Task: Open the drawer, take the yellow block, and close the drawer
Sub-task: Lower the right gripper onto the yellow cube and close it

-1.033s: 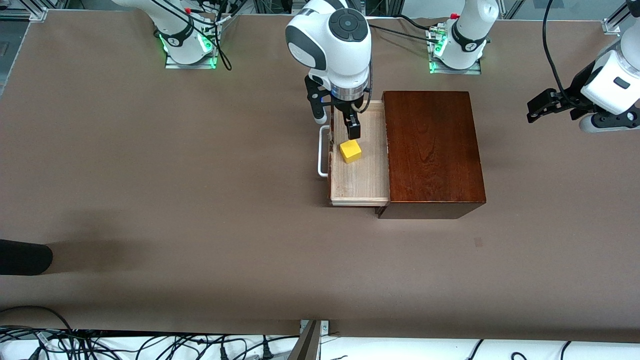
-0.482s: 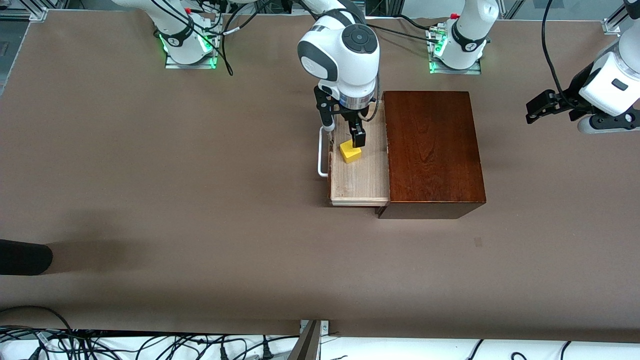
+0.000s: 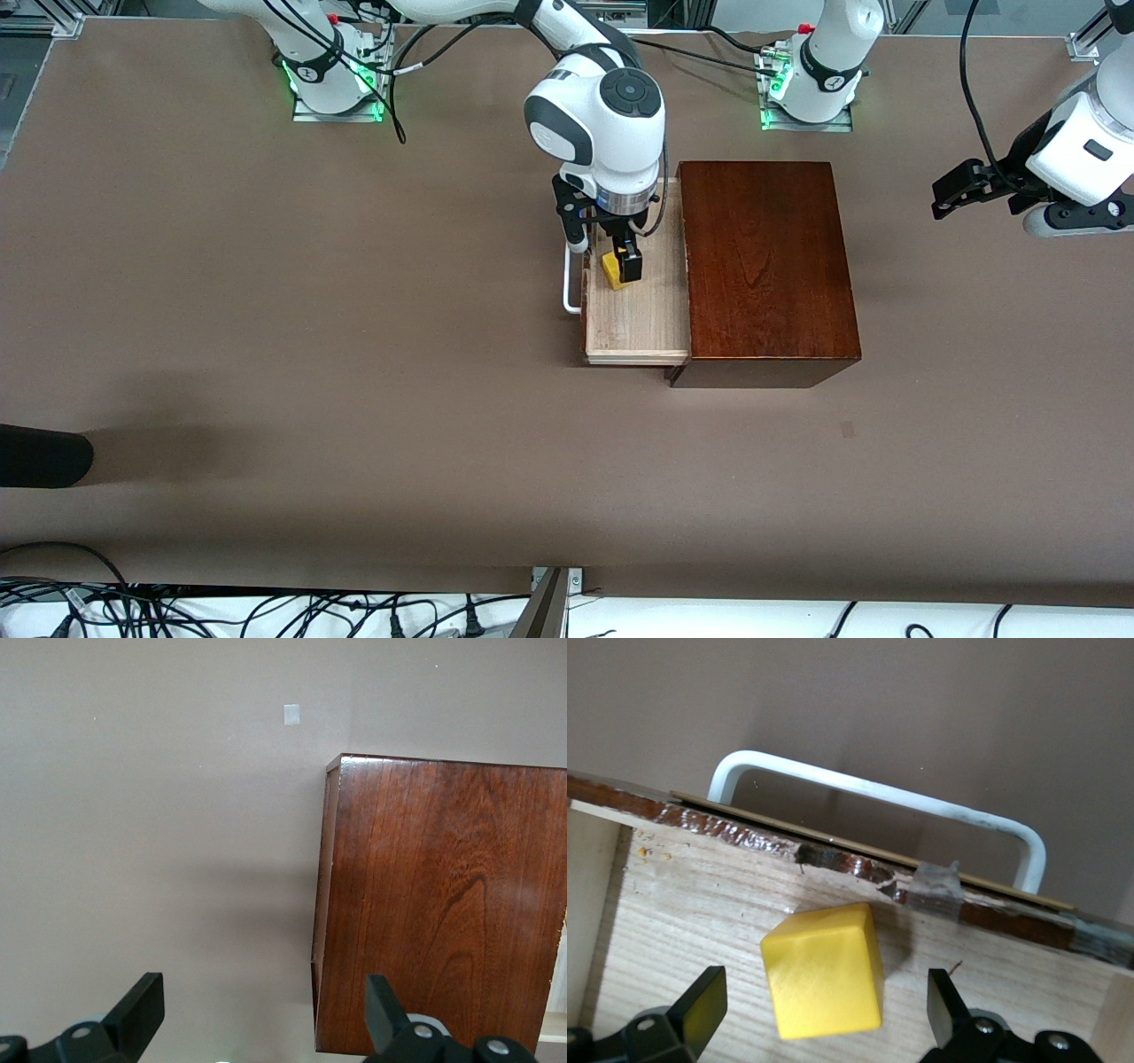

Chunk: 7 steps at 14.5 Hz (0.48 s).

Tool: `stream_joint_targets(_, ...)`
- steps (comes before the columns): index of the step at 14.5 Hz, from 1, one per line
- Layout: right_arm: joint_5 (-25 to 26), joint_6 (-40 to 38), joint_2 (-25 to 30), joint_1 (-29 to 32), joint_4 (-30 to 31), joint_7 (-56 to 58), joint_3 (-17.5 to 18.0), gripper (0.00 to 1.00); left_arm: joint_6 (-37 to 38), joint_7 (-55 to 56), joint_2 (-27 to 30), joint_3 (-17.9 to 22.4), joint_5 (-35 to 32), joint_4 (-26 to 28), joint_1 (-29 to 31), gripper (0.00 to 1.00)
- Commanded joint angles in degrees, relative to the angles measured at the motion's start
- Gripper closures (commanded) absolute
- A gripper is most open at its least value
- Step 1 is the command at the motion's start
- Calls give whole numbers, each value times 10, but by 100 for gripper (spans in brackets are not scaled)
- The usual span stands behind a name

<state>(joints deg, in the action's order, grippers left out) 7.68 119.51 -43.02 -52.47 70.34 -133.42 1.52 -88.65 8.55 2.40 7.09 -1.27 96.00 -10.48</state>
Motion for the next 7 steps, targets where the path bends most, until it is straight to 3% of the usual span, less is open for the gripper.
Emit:
stream_joint_targets(1, 11, -1, -11, -6, -18, 6, -3, 0, 3, -10, -8, -2, 7, -16, 5, 0)
stream_joint_targets(7, 10, 0, -22, -18, -13, 17, -3, 0, 3, -10, -9, -2, 7, -16, 5, 0)
